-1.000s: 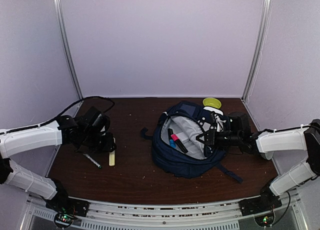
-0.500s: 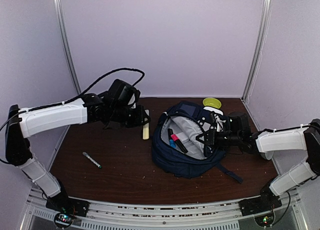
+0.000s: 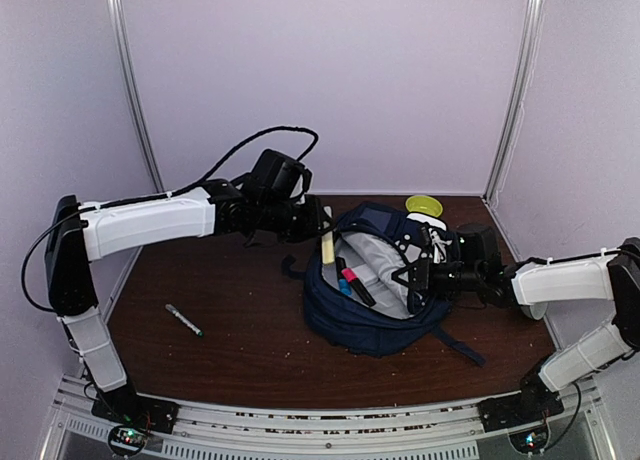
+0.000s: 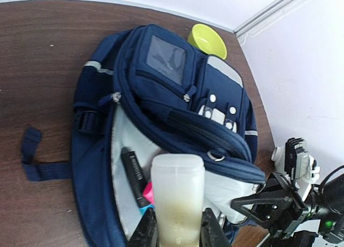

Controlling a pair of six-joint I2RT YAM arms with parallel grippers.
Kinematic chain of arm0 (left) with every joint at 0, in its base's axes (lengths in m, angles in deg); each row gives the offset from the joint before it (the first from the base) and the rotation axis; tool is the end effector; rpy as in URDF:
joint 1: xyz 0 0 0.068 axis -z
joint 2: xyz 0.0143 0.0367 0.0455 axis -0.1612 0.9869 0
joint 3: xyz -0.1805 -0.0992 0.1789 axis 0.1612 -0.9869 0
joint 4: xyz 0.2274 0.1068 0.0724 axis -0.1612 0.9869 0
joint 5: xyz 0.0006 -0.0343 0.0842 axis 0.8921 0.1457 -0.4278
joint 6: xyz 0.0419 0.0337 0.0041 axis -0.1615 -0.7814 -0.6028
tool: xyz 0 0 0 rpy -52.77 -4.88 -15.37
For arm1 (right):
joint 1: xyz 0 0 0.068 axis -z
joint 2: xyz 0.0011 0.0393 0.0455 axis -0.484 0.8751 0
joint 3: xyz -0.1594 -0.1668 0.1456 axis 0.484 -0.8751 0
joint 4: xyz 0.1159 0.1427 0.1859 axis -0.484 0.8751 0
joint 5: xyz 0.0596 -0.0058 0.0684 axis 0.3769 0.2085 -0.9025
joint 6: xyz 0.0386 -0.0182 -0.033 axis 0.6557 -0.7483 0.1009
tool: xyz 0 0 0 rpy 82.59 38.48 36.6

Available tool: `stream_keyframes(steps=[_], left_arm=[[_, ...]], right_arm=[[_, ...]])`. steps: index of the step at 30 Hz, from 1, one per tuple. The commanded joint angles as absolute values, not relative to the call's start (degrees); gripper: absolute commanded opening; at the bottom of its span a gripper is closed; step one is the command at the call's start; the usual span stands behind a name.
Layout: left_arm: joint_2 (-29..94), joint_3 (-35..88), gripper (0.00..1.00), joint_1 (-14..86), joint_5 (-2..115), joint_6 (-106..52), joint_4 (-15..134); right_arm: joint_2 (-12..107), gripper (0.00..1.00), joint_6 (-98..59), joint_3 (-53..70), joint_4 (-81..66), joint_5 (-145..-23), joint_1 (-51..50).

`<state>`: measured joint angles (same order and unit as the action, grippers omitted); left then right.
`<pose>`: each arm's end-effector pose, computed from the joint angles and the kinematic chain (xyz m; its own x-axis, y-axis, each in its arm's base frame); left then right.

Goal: Pack the student bag
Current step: Place the pen in the second largest pocket of the bag, then pick up the pen at the center of the board.

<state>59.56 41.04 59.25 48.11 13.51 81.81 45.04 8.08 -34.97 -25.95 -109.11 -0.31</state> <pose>0.2682 -0.3194 0.2995 -0.8339 -0.2332 -0.5002 0.1749 0.7479 -0.6404 0.2274 0.1493 0.1868 -0.8107 0.0921 -0.5781 -0.4441 0.5466 0.7099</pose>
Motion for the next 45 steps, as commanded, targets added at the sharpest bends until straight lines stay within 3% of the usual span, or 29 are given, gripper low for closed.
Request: stream_keyframes(steps=[1, 4, 5, 7, 9, 11, 19, 31, 36, 45], left_arm=[[62.7, 44.0, 0.0, 60.2, 48.5, 14.9, 76.5], [65.0, 45.1, 0.04, 60.3, 47.9, 15.0, 76.3], [65.9, 45.5, 0.13, 60.3, 48.1, 15.0, 76.3], [67.1, 46.5, 0.47, 60.4, 49.0, 14.2, 75.9], [67.7, 46.8, 0.72, 60.9, 49.1, 13.4, 75.2], [68.0, 47.1, 0.82, 61.2, 49.9, 12.5, 74.4], [64.4, 46.2, 0.86, 61.7, 46.7, 7.9, 78.2], [45.9, 35.9, 0.89, 60.4, 22.3, 3.4, 97.7], [39.1, 28.0, 0.88, 55.1, 18.4, 8.6, 105.8], [27.1, 9.6, 0.83, 40.7, 22.4, 16.6, 111.0]], right_arm=[[45.5, 0.0, 8.9, -35.3, -24.4, -107.9, 0.6], [45.2, 0.0, 9.1, -35.5, -24.6, -107.7, 0.6], [45.1, 0.0, 9.1, -35.6, -24.6, -107.6, 0.6], [45.0, 0.0, 9.1, -35.7, -24.8, -107.6, 0.6], [45.0, 0.0, 9.1, -35.7, -24.9, -107.6, 0.7], [45.1, 0.0, 9.1, -35.8, -25.0, -107.7, 0.7], [44.8, 0.0, 9.3, -36.1, -25.3, -107.8, 0.9], [44.6, 0.0, 9.4, -36.3, -25.6, -108.0, 1.0], [44.7, 0.0, 9.3, -36.1, -25.4, -107.9, 1.0], [45.0, 0.0, 9.3, -35.8, -25.1, -108.0, 1.0]])
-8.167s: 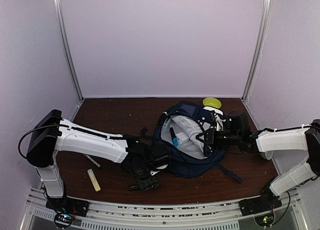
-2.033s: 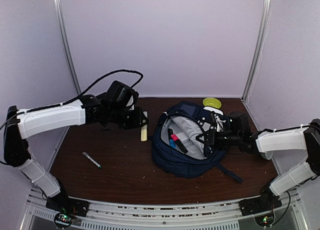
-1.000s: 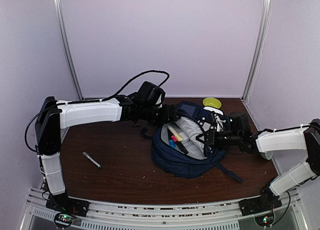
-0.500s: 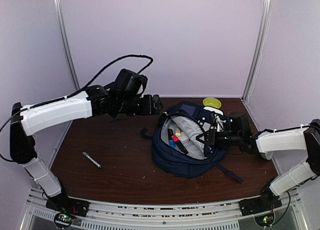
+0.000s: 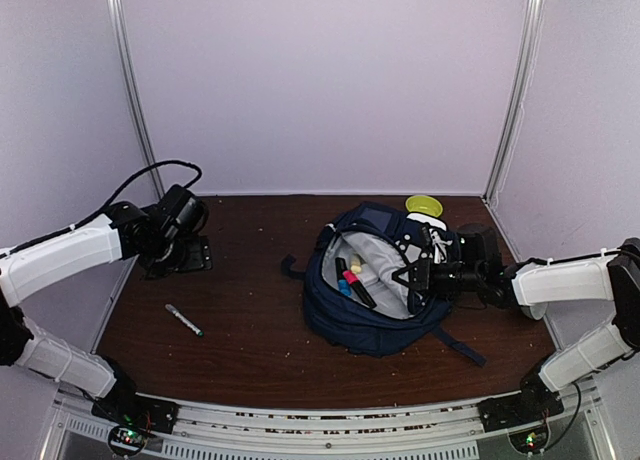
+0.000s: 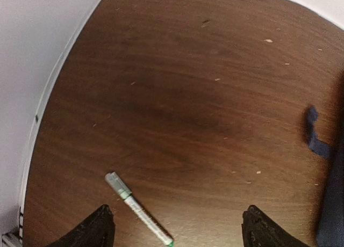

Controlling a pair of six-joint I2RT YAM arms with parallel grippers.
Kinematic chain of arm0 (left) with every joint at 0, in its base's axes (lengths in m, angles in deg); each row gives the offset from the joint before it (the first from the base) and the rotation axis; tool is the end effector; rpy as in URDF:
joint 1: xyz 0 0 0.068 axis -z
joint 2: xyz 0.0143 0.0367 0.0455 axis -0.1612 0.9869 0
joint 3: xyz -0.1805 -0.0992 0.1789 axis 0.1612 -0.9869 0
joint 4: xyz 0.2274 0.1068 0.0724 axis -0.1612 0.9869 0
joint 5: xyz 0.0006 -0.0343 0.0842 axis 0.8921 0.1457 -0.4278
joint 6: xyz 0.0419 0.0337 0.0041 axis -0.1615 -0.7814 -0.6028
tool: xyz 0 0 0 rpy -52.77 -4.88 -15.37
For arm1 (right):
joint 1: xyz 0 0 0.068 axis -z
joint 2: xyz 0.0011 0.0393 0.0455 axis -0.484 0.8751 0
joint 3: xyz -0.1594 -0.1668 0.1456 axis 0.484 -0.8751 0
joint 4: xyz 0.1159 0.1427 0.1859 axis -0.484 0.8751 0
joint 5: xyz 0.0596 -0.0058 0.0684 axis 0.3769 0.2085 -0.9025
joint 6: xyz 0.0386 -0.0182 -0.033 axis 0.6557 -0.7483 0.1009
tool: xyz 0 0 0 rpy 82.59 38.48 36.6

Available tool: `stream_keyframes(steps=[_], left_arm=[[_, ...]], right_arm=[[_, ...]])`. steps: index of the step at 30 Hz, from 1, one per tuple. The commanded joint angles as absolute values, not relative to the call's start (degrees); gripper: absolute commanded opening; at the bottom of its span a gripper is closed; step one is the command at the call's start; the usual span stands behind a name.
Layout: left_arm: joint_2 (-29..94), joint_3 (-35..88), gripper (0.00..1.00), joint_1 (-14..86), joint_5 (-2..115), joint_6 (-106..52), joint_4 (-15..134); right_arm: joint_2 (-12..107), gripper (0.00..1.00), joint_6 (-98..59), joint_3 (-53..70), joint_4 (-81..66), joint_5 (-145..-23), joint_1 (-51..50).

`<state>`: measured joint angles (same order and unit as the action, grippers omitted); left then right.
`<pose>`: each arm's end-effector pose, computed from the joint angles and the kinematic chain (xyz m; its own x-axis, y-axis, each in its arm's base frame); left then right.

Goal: Pack the student bag
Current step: Pick up the pen at the center of the board.

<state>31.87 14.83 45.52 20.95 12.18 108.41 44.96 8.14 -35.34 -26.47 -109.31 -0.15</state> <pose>0.2139 -0.1368 0.2741 -0.7131 -0.3307 -0.6181 -0.3260 0.9370 -0.1252 0.2270 0.1483 0.1861 -0.8097 0.0944 -0.5792 -0.4454 0.5439 0.7112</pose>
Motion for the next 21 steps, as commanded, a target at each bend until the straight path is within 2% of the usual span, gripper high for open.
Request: stream_keyframes(steps=[1, 12, 21], left_arm=[[26.3, 8.0, 0.83, 39.1, 23.6, 16.7, 110.4], [26.0, -3.5, 0.78, 25.7, 36.9, 15.3, 101.1], [30.9, -6.1, 0.75, 24.7, 40.4, 15.8, 95.4]], right_arm=[[45.0, 0.0, 9.3, -35.8, -25.0, -107.9, 1.0], [44.4, 0.0, 9.2, -36.3, -25.2, -107.7, 1.0], [44.4, 0.0, 9.3, -36.3, -25.2, -107.7, 1.0]])
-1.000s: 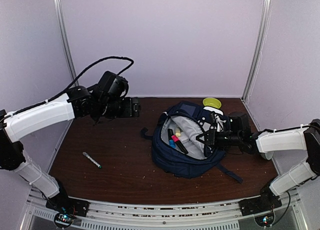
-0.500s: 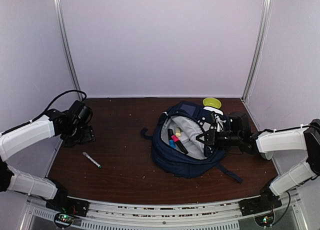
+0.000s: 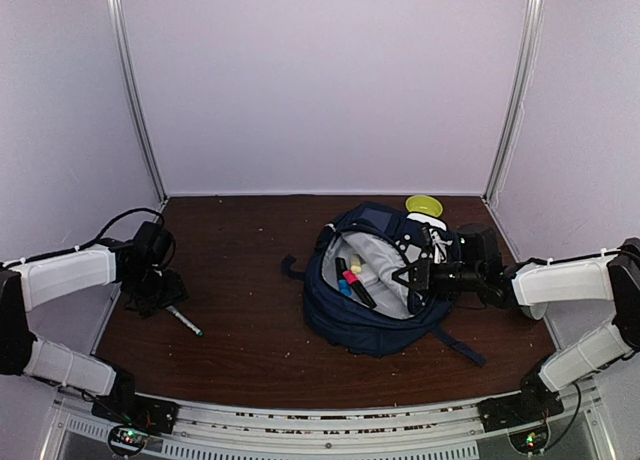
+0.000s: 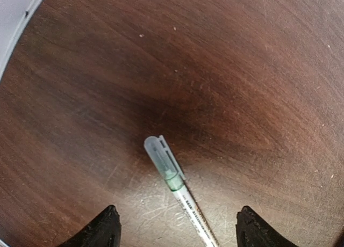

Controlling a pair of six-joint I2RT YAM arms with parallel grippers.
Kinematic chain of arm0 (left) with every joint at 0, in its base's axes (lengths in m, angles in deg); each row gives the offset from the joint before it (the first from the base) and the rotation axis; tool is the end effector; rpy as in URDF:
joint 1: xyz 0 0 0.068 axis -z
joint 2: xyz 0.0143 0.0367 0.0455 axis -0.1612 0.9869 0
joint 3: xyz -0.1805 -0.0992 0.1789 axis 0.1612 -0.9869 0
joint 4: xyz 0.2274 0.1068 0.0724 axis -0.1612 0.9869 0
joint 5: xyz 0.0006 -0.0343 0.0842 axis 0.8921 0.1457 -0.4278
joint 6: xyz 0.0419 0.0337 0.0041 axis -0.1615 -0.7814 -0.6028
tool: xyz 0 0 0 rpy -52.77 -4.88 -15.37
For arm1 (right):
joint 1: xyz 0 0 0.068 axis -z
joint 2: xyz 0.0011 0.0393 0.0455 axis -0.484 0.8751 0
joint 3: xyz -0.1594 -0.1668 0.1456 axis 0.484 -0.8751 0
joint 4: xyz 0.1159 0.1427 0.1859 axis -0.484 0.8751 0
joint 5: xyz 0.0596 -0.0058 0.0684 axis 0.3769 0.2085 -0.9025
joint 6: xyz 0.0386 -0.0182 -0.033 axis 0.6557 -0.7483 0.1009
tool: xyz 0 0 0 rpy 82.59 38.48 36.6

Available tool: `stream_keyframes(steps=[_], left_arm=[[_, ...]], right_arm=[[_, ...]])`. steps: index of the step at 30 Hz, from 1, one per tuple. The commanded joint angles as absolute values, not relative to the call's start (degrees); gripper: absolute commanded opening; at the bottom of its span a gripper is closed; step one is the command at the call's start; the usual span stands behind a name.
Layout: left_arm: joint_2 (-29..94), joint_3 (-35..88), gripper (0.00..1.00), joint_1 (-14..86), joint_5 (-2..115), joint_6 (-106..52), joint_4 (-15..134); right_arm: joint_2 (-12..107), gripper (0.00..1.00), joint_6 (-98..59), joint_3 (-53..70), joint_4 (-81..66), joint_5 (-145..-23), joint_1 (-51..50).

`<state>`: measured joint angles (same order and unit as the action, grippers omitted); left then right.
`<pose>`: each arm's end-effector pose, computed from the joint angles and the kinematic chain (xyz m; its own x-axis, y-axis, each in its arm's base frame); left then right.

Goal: Pack the student bag
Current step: Pick up the pen at the center of the board.

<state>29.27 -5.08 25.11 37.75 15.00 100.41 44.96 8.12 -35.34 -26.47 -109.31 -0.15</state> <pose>0.2091 -0.0527 0.1854 -0.7057 -0.6221 -0.3392 -0.6033 0.7786 -0.1729 0.2270 0.1483 0.1861 -0.8095 0.0942 -0.5795 -0.4456 0.5440 0.7110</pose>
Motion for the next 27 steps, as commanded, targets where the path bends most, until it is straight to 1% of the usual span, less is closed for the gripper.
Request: stream_keyframes(steps=[1, 9, 13, 17, 18, 21, 22, 25, 27], left_arm=[[31.3, -6.3, 0.75, 24.7, 40.5, 16.0, 94.9], [33.9, -7.9, 0.71, 24.6, 41.6, 17.5, 91.4], [36.2, -8.4, 0.67, 24.4, 43.1, 17.5, 88.9], [38.8, -7.7, 0.65, 23.9, 44.0, 17.2, 87.8], [39.4, -7.5, 0.64, 23.9, 44.3, 17.1, 87.4], [41.1, -6.9, 0.56, 23.8, 44.5, 16.8, 87.6], [41.4, -6.8, 0.5, 23.8, 44.6, 16.9, 87.6], [41.7, -7.2, 0.24, 23.8, 44.7, 17.0, 87.4], [41.6, -7.3, 0.11, 23.7, 44.9, 16.7, 87.2]], right_arm=[[44.4, 0.0, 9.2, -36.3, -25.2, -107.7, 1.0], [44.6, 0.0, 9.2, -36.2, -25.2, -107.8, 1.0], [44.8, 0.0, 9.2, -35.9, -25.0, -107.9, 1.0], [44.9, 0.0, 9.2, -35.9, -24.9, -107.9, 1.0], [44.9, 0.0, 9.3, -35.9, -24.9, -107.9, 0.9], [44.9, 0.0, 9.2, -35.9, -24.9, -107.9, 1.0], [44.9, 0.0, 9.2, -35.9, -24.9, -107.9, 1.0], [44.9, 0.0, 9.3, -35.9, -24.9, -107.9, 0.9], [44.9, 0.0, 9.3, -35.9, -25.0, -108.0, 1.0]])
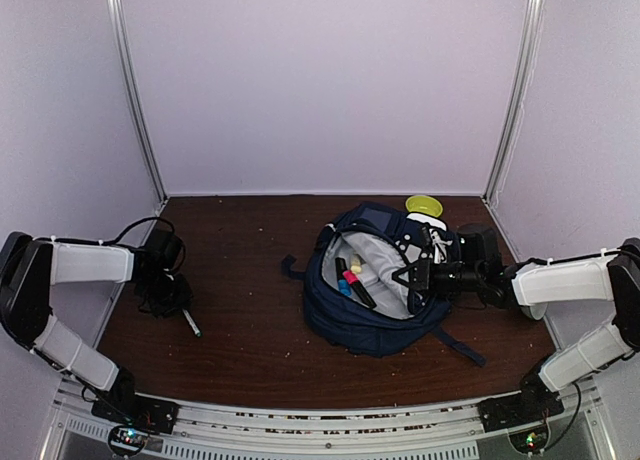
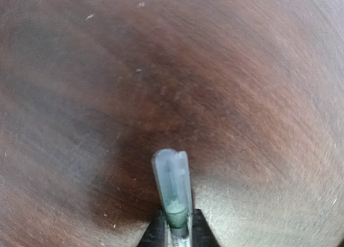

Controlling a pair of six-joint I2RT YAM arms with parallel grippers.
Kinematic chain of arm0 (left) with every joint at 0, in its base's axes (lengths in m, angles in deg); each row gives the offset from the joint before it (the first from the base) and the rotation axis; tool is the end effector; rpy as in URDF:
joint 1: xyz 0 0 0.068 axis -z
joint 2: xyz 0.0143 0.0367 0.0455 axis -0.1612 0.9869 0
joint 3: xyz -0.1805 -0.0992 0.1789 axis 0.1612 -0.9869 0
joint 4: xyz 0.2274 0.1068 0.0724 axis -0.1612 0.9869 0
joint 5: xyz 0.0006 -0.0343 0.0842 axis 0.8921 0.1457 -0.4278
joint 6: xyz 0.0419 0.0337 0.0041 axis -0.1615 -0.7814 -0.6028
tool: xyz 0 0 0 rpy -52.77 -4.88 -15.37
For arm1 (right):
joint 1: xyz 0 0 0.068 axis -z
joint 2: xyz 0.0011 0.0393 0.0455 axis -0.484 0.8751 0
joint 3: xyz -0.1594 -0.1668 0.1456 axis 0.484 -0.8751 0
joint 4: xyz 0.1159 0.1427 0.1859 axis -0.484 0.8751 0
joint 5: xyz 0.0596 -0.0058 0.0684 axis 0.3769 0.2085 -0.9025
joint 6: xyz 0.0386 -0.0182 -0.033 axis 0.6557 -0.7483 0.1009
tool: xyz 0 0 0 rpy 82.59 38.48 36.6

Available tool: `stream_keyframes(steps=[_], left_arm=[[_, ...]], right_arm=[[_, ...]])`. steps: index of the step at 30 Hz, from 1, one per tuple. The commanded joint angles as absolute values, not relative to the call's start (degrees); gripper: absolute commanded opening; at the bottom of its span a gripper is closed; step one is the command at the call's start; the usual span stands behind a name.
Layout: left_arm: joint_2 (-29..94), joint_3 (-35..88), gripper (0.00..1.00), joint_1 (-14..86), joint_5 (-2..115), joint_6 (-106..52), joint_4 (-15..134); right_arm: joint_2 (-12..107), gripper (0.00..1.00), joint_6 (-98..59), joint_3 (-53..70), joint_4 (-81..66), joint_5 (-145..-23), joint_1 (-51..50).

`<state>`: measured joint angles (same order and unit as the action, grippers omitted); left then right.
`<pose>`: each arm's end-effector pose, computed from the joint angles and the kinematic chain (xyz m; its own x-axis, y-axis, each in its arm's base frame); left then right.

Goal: Pack the student bag
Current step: Pick up the pen at the center of the board, then place the pen in the second largest pocket of the bag.

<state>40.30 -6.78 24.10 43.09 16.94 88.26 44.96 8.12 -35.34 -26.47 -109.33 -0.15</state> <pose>0.2342 -0.0588 0.1446 -0.7035 -0.6628 -0.2565 -0.6232 0.7488 -0.2254 0.2270 0.1483 0.1861 -0.8096 0.0940 -0.5794 -0.4458 0.5437 0.7111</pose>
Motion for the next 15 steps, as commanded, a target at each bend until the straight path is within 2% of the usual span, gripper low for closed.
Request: stream_keyframes(steps=[1, 3, 9, 15], left_arm=[[41.6, -7.4, 0.06, 23.7, 45.0, 16.5, 87.2], [41.8, -7.3, 0.0, 23.8, 45.3, 15.9, 87.2], [39.6, -7.7, 0.0, 23.8, 46.0, 15.3, 87.1], [29.9, -9.0, 0.0, 24.9, 46.6, 12.2, 84.6]], right_arm=[[44.9, 0.0, 9.3, -36.0, -24.9, -108.0, 1.0], [45.0, 0.0, 9.2, -35.9, -25.0, -108.0, 1.0], [44.9, 0.0, 9.2, -35.9, -24.9, -108.0, 1.0], [45.1, 0.0, 9.3, -35.8, -24.9, -108.0, 1.0]])
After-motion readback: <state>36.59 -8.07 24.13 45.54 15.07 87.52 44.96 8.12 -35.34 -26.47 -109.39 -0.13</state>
